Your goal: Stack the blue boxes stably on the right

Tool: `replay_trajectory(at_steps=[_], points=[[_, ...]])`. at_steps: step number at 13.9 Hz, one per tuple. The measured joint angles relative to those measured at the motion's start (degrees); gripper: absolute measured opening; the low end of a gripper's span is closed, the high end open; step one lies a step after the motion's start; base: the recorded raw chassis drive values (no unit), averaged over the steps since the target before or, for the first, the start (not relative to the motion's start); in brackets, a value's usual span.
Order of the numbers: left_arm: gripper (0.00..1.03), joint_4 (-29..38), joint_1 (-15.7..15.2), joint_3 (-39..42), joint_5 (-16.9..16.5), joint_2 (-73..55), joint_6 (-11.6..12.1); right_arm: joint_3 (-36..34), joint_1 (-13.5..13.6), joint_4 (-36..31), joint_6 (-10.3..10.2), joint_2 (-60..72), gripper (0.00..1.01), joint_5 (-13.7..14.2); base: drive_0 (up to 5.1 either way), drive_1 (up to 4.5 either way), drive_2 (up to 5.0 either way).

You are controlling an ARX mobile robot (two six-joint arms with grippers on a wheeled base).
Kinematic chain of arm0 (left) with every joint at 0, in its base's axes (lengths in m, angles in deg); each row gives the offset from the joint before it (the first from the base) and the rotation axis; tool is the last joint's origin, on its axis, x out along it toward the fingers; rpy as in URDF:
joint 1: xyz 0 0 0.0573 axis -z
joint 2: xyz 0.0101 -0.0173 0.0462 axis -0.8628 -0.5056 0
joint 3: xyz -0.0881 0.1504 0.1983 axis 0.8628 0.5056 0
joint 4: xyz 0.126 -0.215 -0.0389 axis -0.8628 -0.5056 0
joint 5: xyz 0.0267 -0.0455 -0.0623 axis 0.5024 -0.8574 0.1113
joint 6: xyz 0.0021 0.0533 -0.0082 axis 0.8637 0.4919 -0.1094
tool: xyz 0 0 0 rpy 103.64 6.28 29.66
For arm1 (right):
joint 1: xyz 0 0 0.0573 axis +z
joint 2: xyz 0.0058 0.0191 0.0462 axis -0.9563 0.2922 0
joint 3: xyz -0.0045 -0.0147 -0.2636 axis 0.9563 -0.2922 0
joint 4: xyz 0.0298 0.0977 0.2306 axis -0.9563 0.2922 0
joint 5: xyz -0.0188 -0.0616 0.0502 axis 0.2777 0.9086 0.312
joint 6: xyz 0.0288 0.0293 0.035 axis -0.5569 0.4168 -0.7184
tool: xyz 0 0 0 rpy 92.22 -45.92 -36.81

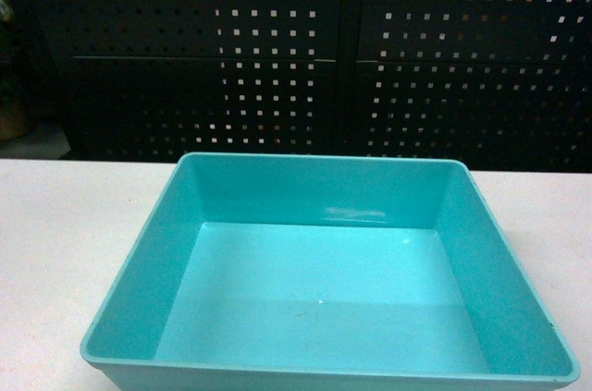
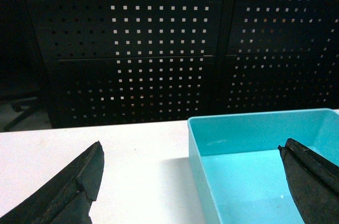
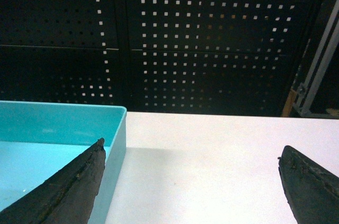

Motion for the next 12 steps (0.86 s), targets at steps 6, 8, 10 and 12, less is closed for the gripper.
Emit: replay_trajectory(at_steps=[6,8,10,12], points=[[0.98,-3.5,-0.4,-29.0,-6.9,-35.4,1.3,19.9,10.0,-11.8,1.6,35.1,0.98,1.6,0.0,0.0,0.0],[0.98,-7.4,0.3,-34.9,-7.6,-46.8,2.0,27.4,15.3,-5.8,3.0,47.3,0.98,2.5,0.0,0.0,0.0],[0.98,-10.5,1.0,-37.0,-7.7,-55.3,3.0,32.0,18.4,-3.2,3.0,58.6,0.98,2.2,0.0,0.0,0.0],[0.98,-8.6,2.2,-38.0,-5.3,-61.0,4.4,32.6,19.8,-3.8,3.3,65.1,0.98,3.3,0.0,0.0,0.0]])
